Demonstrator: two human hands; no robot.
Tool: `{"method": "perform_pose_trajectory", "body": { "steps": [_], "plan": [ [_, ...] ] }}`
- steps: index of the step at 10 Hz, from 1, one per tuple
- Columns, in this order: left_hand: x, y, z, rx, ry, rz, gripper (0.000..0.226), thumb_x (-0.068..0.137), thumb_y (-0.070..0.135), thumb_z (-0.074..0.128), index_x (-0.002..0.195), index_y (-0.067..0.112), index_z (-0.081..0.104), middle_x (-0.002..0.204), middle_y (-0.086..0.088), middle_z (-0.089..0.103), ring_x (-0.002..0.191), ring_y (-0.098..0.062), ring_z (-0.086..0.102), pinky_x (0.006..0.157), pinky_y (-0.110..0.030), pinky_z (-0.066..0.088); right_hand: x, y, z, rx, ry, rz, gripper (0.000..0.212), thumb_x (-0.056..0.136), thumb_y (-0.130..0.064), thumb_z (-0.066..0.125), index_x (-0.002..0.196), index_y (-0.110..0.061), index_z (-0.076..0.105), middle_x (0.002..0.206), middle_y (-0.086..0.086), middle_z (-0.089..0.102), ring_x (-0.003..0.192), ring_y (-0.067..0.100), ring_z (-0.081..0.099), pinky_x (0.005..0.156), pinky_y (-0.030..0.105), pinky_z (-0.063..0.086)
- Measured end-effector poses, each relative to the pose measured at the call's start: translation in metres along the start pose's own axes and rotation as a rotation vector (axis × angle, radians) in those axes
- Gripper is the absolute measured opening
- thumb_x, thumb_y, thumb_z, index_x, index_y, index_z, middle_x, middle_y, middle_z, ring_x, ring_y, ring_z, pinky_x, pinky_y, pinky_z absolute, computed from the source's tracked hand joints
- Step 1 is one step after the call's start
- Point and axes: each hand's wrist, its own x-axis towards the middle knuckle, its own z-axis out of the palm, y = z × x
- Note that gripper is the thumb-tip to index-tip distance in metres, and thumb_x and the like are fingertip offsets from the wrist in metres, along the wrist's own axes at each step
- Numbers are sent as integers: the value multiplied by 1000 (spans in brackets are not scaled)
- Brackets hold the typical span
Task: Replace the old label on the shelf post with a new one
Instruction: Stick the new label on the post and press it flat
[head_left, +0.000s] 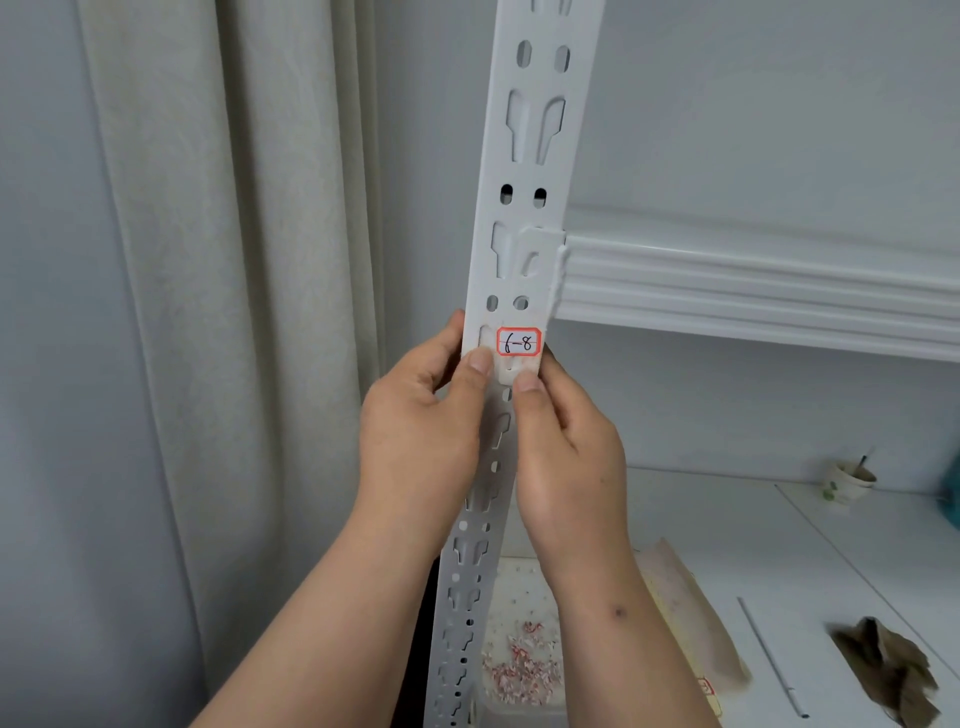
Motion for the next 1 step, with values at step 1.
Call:
{"method": "perform_pose_trajectory", "body": {
  "steps": [1],
  "plan": [
    [-9, -4, -2, 31, 41, 11, 33, 97, 17, 57, 128, 26, 64, 127, 13, 67, 120, 2, 59, 107, -32, 45, -8, 5, -2, -71, 86, -19, 30, 90, -38, 51, 118, -36, 63, 108, -21, 67, 104, -3, 59, 90, 24, 48]
  ]
}}
